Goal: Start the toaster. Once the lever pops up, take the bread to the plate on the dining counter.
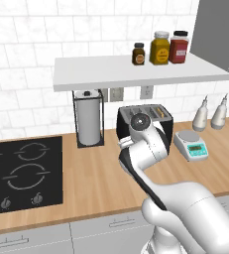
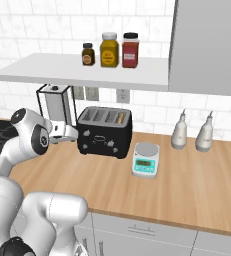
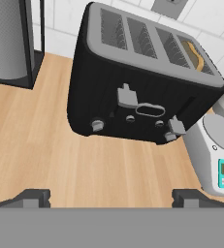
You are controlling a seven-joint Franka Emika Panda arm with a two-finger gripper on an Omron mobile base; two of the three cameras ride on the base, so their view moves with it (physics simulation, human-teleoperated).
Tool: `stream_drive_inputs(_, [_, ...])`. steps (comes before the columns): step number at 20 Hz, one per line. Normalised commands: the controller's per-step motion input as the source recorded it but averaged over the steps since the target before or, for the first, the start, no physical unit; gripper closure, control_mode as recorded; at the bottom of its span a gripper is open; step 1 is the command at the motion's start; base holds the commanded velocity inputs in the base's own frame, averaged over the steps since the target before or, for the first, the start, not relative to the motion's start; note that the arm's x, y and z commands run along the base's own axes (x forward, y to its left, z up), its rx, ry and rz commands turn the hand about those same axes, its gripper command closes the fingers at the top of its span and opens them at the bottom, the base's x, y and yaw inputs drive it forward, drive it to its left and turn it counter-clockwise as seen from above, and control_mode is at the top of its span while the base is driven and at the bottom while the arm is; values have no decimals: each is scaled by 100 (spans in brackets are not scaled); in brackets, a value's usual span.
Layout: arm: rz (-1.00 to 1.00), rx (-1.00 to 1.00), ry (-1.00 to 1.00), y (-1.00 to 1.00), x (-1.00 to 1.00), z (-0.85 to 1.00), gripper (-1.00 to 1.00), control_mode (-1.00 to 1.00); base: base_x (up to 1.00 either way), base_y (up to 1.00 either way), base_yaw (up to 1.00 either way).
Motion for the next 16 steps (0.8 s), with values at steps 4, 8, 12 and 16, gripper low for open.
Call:
stream_drive_inputs(4, [0,0,0,0,0,0,-100,-100,0,0,0])
stream_drive_inputs(8, [0,0,0,0,0,0,-100,-100,0,0,0])
stream_drive_inputs(12, [0,0,0,0,0,0,-100,-100,0,0,0])
stream_drive_inputs(16, [0,0,0,0,0,0,-100,-100,0,0,0])
